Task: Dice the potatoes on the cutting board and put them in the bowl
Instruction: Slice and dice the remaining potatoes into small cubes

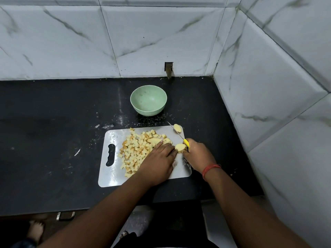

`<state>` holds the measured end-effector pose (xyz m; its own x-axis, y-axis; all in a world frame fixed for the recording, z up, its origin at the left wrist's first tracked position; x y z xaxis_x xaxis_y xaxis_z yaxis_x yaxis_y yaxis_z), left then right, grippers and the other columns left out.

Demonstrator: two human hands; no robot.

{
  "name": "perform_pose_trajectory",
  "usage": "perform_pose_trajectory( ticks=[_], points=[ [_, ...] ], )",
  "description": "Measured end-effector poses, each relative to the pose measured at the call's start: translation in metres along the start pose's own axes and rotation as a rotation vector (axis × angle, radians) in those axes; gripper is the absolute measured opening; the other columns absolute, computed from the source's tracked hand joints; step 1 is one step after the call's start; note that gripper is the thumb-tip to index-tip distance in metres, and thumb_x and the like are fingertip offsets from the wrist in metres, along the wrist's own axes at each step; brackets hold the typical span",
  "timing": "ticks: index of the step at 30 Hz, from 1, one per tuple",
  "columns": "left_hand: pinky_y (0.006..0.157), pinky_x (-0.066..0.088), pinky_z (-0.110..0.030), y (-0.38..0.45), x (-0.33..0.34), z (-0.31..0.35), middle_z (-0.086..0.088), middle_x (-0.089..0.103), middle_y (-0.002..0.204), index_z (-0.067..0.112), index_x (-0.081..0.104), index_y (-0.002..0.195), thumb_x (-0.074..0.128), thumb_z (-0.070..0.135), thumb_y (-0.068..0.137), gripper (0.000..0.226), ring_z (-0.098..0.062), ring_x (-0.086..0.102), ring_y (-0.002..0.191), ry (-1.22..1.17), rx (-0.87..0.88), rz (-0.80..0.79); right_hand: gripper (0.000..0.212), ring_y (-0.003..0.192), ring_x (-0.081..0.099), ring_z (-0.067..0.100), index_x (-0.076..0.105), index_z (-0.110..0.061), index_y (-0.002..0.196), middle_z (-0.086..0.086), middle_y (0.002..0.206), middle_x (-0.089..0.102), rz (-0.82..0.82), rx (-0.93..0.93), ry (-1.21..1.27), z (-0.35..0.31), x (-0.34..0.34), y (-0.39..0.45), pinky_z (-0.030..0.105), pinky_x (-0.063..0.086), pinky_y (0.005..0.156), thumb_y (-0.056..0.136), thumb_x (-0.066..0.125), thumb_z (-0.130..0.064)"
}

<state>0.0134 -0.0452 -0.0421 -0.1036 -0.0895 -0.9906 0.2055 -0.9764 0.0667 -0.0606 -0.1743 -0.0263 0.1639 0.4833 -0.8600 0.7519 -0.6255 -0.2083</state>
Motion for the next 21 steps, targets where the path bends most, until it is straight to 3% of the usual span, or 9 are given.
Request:
perform_pose_trajectory(
  ticks=[6, 9, 13, 21],
  points=[
    [0.126, 0.003, -0.038, -0.002, -0.003, 0.002, -0.012, 0.049, 0.151, 0.010, 0.053, 0.148, 0.032, 0.043, 0.104, 0.059, -0.026, 0.039, 0.145, -0.023, -0.012, 0.031, 0.044, 0.082, 0.064, 0.018, 0.048, -0.025, 0.135, -0.001, 0.088, 0.066, 0.008, 0.006, -0.012, -0.003, 0.000, -0.002, 0.034, 0.055, 0.075, 0.094, 0.060, -0.031],
    [0.126, 0.004, -0.038, -0.003, -0.007, 0.001, -0.014, 0.047, 0.153, 0.010, 0.053, 0.148, 0.039, 0.040, 0.105, 0.054, -0.027, 0.037, 0.146, -0.063, -0.044, 0.033, 0.041, 0.080, 0.065, 0.018, 0.049, -0.024, 0.129, 0.000, 0.091, 0.067, 0.056, 0.041, -0.003, 0.000, -0.005, -0.005, 0.033, 0.054, 0.069, 0.092, 0.063, -0.032],
    [0.126, 0.007, -0.040, -0.003, -0.007, -0.001, -0.008, 0.054, 0.141, 0.010, 0.055, 0.146, 0.028, 0.045, 0.102, 0.062, -0.025, 0.042, 0.140, -0.060, -0.053, 0.021, 0.026, 0.074, 0.063, 0.019, 0.049, -0.021, 0.110, 0.001, 0.086, 0.066, 0.093, 0.076, -0.046, 0.002, -0.006, -0.012, 0.032, 0.053, 0.062, 0.092, 0.063, -0.035],
    [0.126, 0.008, -0.043, -0.003, -0.004, 0.000, -0.007, 0.057, 0.137, 0.010, 0.058, 0.143, 0.028, 0.046, 0.101, 0.063, -0.025, 0.045, 0.137, -0.053, -0.059, 0.020, 0.025, 0.086, 0.066, 0.024, 0.053, -0.020, 0.113, 0.003, 0.092, 0.069, 0.088, 0.037, -0.063, -0.003, -0.005, -0.015, 0.035, 0.054, 0.069, 0.093, 0.060, -0.034]
  ],
)
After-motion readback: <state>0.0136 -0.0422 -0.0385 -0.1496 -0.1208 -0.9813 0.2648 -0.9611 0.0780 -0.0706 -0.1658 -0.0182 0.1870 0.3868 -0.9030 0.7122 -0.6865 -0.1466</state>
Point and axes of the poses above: each hand's wrist, its own y-axis towards the middle knuckle, its own x-axis out of the palm, z = x × y, the point moved 7 cm from there along y, towards the middle knuckle
